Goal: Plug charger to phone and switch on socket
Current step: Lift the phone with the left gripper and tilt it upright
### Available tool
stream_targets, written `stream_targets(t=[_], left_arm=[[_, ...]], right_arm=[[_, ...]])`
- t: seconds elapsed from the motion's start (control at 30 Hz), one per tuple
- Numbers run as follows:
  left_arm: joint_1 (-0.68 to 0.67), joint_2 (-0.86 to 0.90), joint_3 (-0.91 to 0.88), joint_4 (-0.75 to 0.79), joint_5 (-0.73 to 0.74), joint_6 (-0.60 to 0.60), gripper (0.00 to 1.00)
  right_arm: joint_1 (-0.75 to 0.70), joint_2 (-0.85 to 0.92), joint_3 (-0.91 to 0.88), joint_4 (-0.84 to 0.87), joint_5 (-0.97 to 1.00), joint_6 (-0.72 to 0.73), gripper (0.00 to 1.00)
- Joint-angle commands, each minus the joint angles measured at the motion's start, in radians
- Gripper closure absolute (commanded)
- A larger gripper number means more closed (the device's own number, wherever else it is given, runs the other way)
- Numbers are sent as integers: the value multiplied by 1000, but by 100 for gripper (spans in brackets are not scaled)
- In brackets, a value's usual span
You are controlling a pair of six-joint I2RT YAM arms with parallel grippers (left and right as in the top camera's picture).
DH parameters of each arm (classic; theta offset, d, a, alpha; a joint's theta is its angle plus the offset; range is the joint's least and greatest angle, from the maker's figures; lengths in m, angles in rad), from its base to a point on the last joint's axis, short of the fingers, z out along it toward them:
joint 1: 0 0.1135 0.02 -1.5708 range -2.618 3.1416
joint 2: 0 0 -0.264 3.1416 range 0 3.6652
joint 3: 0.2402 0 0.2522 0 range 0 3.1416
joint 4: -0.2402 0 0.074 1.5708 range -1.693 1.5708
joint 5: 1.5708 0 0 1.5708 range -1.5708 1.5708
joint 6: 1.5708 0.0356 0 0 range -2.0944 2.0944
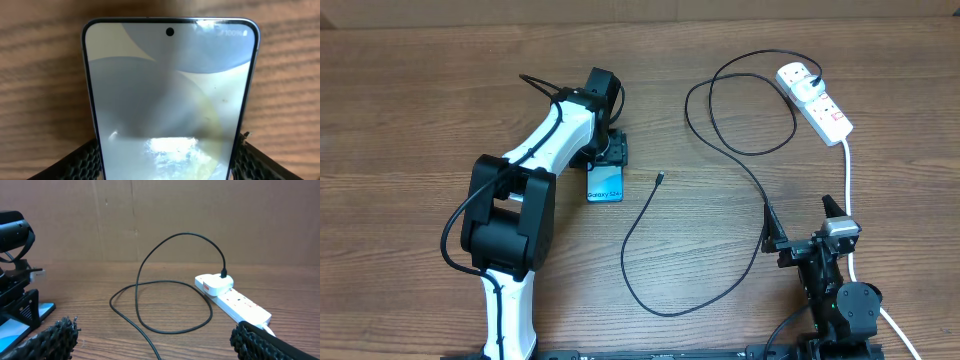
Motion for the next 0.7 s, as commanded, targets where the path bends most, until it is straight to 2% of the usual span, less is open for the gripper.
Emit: stream_targets(t=[0.0, 0.47, 0.67], left_arm=[[-11, 22, 21, -30, 88, -35, 30], [34, 22, 136, -152, 345, -35, 32], [68, 22, 139, -173, 519, -35, 32]], right_arm=[[5, -11, -10, 8, 6, 4, 0], [5, -11, -10, 8, 6, 4, 0], [5, -11, -10, 8, 6, 4, 0]])
